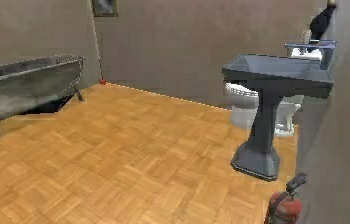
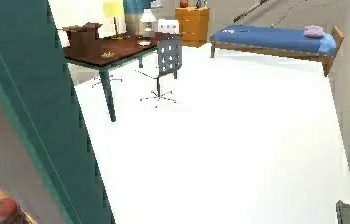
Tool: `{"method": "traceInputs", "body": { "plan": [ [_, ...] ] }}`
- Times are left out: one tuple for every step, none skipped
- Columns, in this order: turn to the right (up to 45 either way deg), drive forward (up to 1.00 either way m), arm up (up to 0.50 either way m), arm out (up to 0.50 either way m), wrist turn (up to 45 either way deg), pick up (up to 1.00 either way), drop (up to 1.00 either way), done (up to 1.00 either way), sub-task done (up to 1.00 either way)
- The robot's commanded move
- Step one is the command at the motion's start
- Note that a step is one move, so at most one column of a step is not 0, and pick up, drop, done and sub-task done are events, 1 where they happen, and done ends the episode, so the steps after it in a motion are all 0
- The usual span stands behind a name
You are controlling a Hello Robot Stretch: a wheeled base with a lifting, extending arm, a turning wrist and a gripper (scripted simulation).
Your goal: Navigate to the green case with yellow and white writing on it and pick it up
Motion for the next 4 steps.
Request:
{"method": "traceInputs", "body": {
  "plan": [
    [-15.0,0.00,0.00,0.00,0.0,0.00,0.00,0.00,0.00],
    [0.0,0.20,0.00,0.00,0.0,0.00,0.00,0.00,0.00],
    [45.0,0.00,0.00,0.00,0.0,0.00,0.00,0.00,0.00],
    [45.0,0.00,0.00,0.00,0.0,0.00,0.00,0.00,0.00]
  ]
}}
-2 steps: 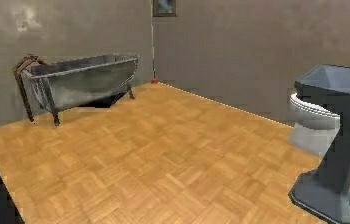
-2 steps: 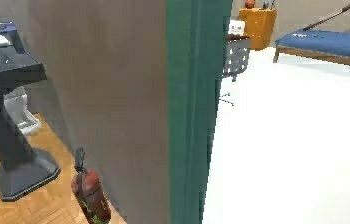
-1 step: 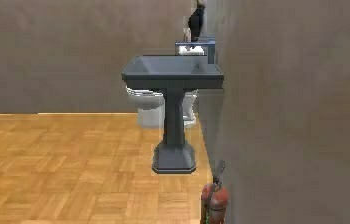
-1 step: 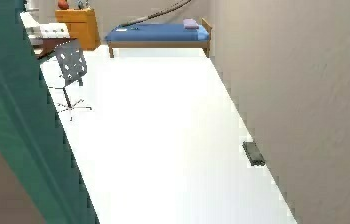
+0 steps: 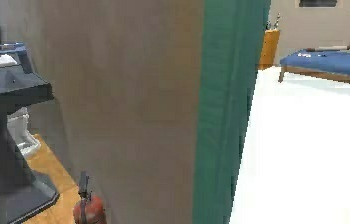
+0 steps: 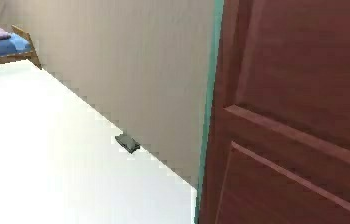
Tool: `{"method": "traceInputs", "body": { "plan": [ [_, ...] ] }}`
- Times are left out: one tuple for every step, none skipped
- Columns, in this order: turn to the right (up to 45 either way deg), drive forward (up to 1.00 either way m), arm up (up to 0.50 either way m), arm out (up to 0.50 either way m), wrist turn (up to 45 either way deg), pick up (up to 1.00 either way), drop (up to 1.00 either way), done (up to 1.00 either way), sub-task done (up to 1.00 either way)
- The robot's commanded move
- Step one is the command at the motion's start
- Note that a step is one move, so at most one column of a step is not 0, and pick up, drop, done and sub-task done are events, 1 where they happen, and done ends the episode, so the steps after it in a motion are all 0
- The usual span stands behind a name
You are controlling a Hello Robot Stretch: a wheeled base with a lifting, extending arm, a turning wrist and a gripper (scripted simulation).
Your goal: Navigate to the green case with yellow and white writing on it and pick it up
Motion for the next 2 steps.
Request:
{"method": "traceInputs", "body": {
  "plan": [
    [45.0,0.00,0.00,0.00,0.0,0.00,0.00,0.00,0.00],
    [27.0,0.00,0.00,0.00,0.0,0.00,0.00,0.00,0.00]
  ]
}}
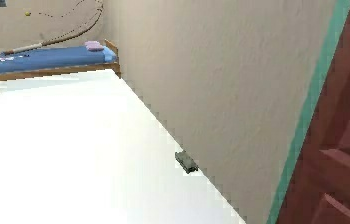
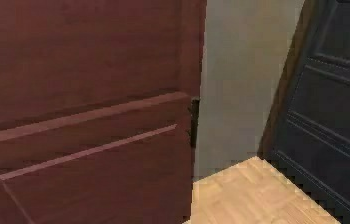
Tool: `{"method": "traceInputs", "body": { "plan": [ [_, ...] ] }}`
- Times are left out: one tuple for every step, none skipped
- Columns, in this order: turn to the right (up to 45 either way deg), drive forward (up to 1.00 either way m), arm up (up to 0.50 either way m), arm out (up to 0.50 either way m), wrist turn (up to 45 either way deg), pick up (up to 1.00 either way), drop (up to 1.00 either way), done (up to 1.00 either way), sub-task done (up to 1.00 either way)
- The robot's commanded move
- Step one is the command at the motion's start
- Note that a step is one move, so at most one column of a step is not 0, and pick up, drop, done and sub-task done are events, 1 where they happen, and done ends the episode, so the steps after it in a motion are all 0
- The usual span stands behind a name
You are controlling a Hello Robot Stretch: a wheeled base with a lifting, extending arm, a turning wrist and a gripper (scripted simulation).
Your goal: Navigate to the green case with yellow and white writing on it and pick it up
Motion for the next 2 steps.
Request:
{"method": "traceInputs", "body": {
  "plan": [
    [0.0,0.60,0.00,0.00,0.0,0.00,0.00,0.00,0.00],
    [24.0,0.00,0.00,0.00,0.0,0.00,0.00,0.00,0.00]
  ]
}}
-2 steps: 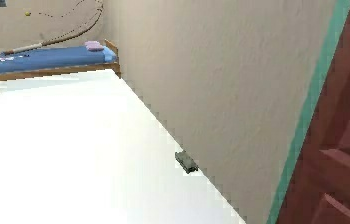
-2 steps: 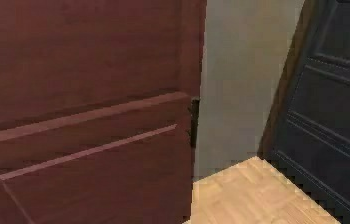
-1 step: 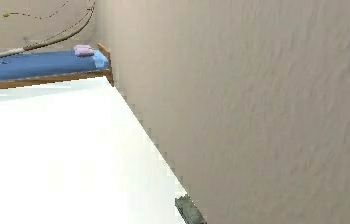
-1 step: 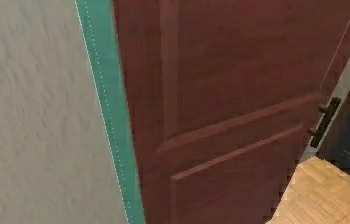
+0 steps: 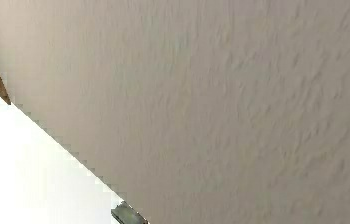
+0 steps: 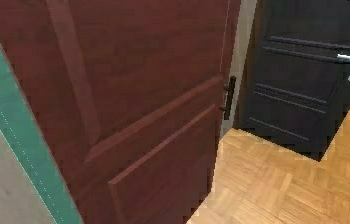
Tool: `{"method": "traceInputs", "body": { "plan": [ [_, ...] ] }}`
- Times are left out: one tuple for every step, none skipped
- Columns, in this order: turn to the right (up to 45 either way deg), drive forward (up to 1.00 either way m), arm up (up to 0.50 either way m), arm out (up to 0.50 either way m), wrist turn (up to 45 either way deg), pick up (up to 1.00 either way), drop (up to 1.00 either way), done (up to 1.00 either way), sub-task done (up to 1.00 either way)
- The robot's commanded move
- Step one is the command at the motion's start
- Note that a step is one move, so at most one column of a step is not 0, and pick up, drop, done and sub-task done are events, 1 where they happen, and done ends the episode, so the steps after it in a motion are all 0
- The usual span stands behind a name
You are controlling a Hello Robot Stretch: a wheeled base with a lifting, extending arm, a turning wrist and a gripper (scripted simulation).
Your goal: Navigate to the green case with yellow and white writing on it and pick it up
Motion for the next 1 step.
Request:
{"method": "traceInputs", "body": {
  "plan": [
    [0.0,0.15,0.00,0.00,0.0,0.00,0.00,0.00,0.00]
  ]
}}
